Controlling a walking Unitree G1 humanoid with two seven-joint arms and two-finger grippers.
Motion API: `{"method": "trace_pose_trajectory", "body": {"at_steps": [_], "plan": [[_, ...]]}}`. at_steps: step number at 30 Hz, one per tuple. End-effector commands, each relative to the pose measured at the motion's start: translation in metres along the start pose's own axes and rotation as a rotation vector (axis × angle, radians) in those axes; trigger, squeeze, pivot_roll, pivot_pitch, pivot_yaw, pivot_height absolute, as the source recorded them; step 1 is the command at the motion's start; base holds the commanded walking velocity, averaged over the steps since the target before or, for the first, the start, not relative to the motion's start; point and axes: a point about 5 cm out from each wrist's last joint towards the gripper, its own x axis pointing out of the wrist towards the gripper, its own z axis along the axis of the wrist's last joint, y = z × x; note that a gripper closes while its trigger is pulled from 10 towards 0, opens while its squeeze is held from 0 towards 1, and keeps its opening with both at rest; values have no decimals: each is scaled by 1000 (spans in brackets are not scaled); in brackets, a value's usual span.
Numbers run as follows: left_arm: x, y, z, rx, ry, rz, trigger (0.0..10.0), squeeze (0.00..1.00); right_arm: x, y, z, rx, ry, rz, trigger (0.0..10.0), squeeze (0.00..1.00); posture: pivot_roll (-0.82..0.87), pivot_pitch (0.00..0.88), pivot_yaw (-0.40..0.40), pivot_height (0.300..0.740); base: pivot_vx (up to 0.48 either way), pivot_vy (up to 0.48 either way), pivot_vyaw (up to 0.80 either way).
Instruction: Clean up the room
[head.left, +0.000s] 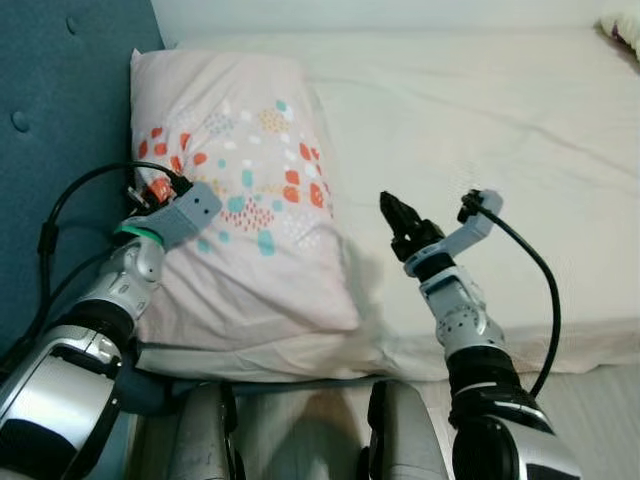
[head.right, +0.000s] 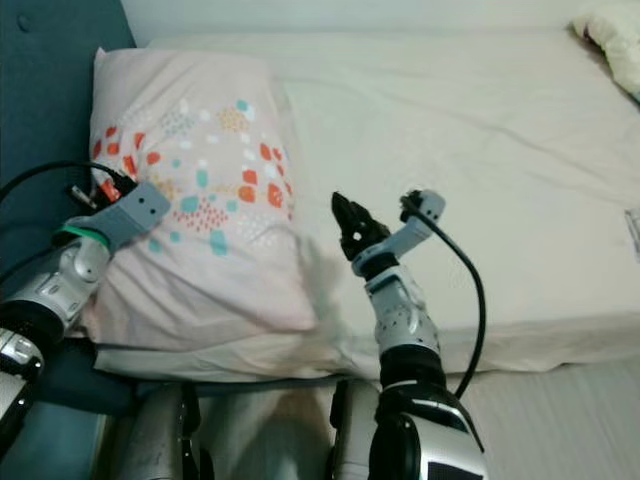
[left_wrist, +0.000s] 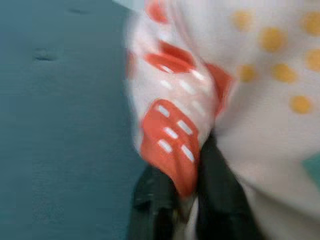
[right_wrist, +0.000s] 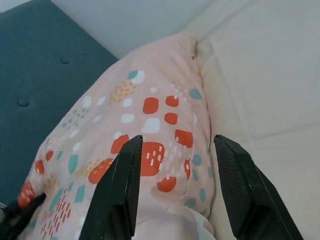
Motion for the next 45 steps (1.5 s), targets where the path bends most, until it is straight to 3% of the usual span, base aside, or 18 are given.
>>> {"method": "trace_pose_trajectory", "body": {"at_steps": [1, 8, 9, 15, 18, 19, 21, 23, 24, 26, 27, 30, 32, 34, 37, 39, 44, 45], "plan": [[1, 10, 6, -71, -44, 106, 10000, 1000, -5, 0, -10, 16, 24, -9, 10000, 0, 24, 92, 49, 586, 0, 0, 0], [-2, 16, -4, -52, -18, 175, 10000, 1000, -11, 0, -12, 21, 31, -17, 10000, 0, 28, 97, 54, 586, 0, 0, 0], [-5, 17, -14, -60, 12, 154, 10000, 0, -14, -1, -12, 23, 32, -26, 10000, 0, 27, 102, 56, 586, 0, 0, 0], [-14, 30, -33, -106, 44, 155, 10000, 0, -17, -1, -12, 24, 32, -35, 10000, 0, 33, 110, 58, 586, 0, 0, 0], [-23, 48, -28, -261, -56, 185, 10000, 0, -20, -1, -13, 22, 36, -39, 10000, 0, 41, 120, 60, 586, 0, 0, 0], [-23, 48, -28, -261, -56, 185, 10000, 0, -20, -1, -13, 22, 36, -39, 10000, 0, 41, 120, 60, 586, 0, 0, 0], [-39, 69, -9, -449, -236, 135, 10000, 0, -24, -1, -14, 21, 42, -43, 10000, 0, 47, 125, 60, 586, 0, 0, 0], [-40, 70, -8, -457, -247, 130, 10000, 0, -24, -1, -14, 21, 43, -44, 10000, 0, 47, 125, 60, 586, 0, 0, 0], [-51, 64, -8, -386, -265, -63, 10000, 0, -26, 0, -14, 26, 43, -50, 10000, 0, 54, 132, 57, 586, 0, 0, 0], [-54, 61, -8, -367, -268, -120, 10000, 0, -27, 0, -14, 27, 43, -52, 10000, 0, 54, 132, 57, 586, 0, 0, 0], [-68, 54, 2, -447, -323, -256, 10000, 0, -29, 0, -13, 23, 45, -53, 10000, 0, 53, 135, 55, 586, 0, 0, 0], [-74, 51, 6, -485, -347, -304, 10000, 0, -29, 0, -13, 21, 46, -54, 10000, 0, 53, 135, 55, 586, 0, 0, 0], [-86, 25, 40, -607, -415, -410, 10000, 0, -30, -1, -15, 23, 50, -59, 10000, 0, 58, 135, 52, 586, 0, 0, 0], [-86, 25, 40, -607, -415, -410, 10000, 0, -30, -1, -15, 23, 50, -59, 10000, 0, 58, 135, 52, 586, 0, 0, 0], [-80, -16, 59, -591, -354, -370, 10000, 0, -29, 4, -19, 25, 58, -56, 10000, 0, 50, 132, 51, 586, 0, 0, 0], [-77, -47, 64, -609, -260, -434, 10000, 0, -28, 7, -21, 21, 65, -53, 10000, 0, 35, 130, 52, 586, 0, 0, 0], [-82, -74, 61, -612, -207, -536, 10000, 0, -31, 4, -22, 13, 75, -64, 10000, 0, 37, 133, 47, 586, 0, 0, 0], [-82, -80, 57, -524, -207, -509, 10000, 0, -32, 3, -22, 13, 78, -68, 10000, 0, 38, 135, 50, 586, 0, 0, 0]]}}
